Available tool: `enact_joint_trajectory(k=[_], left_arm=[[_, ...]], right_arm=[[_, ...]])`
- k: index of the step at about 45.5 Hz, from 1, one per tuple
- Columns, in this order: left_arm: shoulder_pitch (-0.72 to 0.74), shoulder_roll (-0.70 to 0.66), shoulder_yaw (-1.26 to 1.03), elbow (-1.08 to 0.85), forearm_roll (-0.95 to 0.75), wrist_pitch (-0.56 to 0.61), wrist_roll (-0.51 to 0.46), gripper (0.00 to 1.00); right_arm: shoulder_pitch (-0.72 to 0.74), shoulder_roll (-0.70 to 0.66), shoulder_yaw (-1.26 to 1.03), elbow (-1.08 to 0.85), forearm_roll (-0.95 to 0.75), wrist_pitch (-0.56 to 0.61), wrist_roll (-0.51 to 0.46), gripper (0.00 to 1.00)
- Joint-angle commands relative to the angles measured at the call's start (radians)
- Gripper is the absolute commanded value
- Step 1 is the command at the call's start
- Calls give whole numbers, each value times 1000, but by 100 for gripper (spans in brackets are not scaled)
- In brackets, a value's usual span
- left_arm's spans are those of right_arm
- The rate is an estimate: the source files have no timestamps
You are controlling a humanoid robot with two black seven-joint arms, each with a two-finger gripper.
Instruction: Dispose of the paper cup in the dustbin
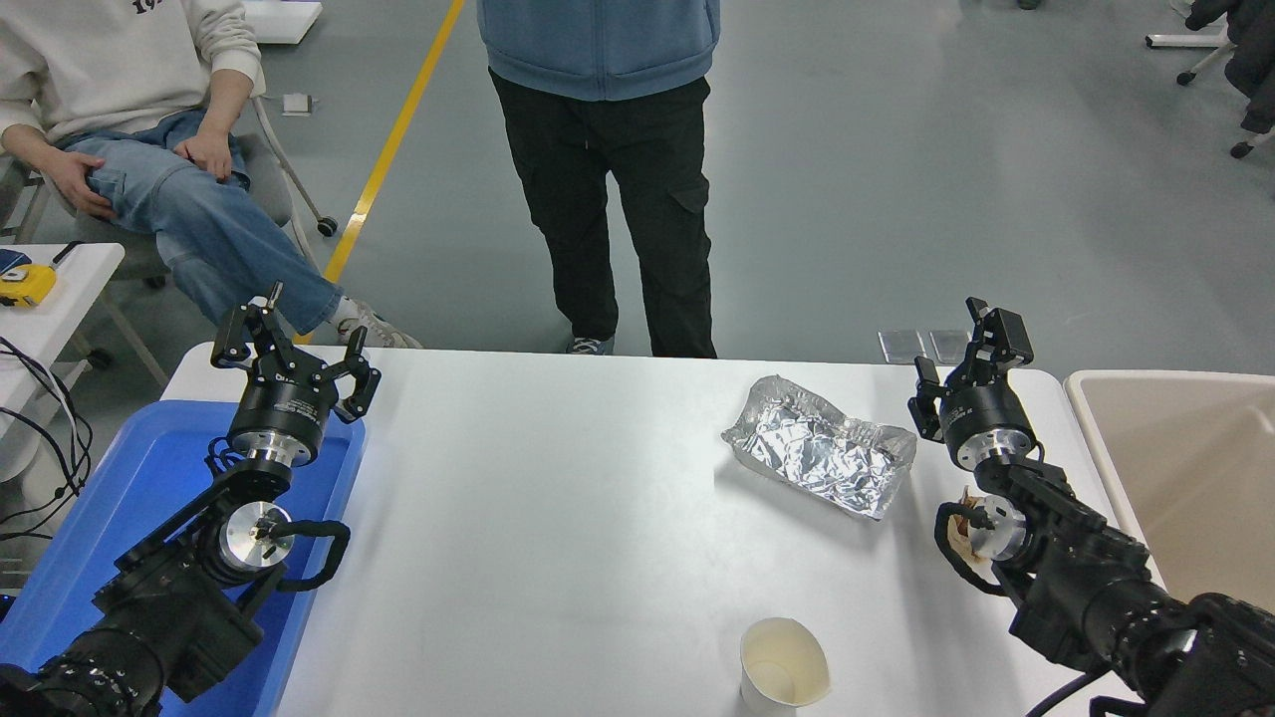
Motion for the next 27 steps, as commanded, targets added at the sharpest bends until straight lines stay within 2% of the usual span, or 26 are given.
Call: enact_joint_trajectory(k=[1,27], left_arm=[[0,0,-2,0,-2,0,0,100],[0,0,0,0,0,0,-1,100]], right_arm=[[-1,-1,-1,0,0,2,0,100],[2,-1,1,2,0,2,0,100]])
